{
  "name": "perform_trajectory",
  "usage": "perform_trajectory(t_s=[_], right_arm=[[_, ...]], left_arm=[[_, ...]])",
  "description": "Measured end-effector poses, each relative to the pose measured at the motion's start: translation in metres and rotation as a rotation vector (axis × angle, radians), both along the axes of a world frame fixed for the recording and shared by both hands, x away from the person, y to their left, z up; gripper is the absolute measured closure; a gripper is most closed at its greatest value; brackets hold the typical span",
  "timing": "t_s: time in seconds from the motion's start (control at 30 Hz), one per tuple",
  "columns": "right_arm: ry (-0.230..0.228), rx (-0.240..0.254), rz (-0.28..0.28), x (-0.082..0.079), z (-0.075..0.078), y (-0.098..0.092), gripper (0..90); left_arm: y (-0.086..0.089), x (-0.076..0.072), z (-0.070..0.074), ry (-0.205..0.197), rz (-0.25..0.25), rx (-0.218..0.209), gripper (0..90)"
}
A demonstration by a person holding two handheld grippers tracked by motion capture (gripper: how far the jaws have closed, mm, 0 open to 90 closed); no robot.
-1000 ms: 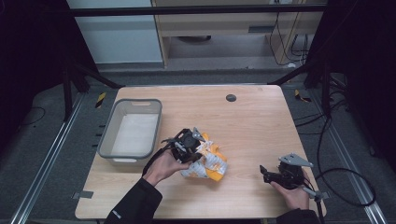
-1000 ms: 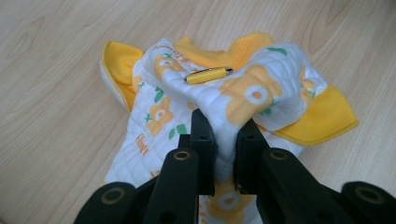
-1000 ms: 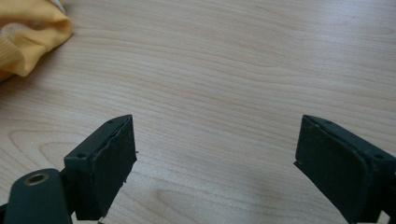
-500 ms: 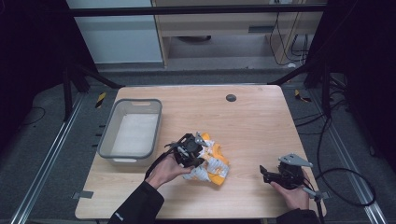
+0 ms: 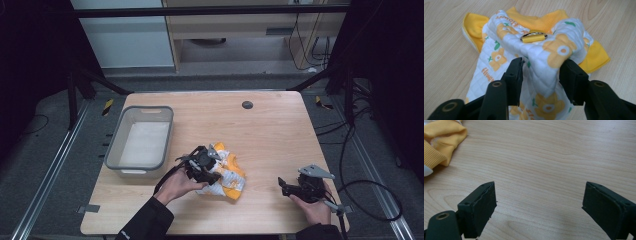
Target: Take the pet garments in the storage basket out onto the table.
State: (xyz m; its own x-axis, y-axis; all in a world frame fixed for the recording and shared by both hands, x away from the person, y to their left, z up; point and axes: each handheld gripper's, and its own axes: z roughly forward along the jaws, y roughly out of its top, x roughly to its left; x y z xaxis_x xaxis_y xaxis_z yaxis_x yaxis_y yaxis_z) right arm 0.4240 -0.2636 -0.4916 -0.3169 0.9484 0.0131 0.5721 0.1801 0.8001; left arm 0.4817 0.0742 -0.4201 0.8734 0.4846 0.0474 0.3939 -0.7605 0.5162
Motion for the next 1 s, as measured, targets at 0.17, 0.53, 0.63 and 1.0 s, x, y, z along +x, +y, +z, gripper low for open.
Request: perform_trajectory(t_s=[0.17, 0.53, 0.63, 1.0], right_arm=[[0.001, 0.0, -0.003, 0.0, 0.0, 0.0, 11.6], [0.002, 0.004, -0.005, 0.0, 0.0, -0.001, 11.3], [0.002, 0.003, -0.005, 0.0, 0.0, -0.001, 11.3], [0.002, 0.002, -0.005, 0.0, -0.001, -0.001, 10.9]], left_arm=[[0.004, -0.005, 0.005, -0.036, -0.002, -0.037, 39.6], [0.016, -0.014, 0.011, -0.087, 0.009, -0.084, 24.9], [0.022, -0.019, 0.011, -0.117, 0.028, -0.105, 22.5], [0.055, -0.036, 0.0, -0.158, 0.112, -0.213, 18.7]])
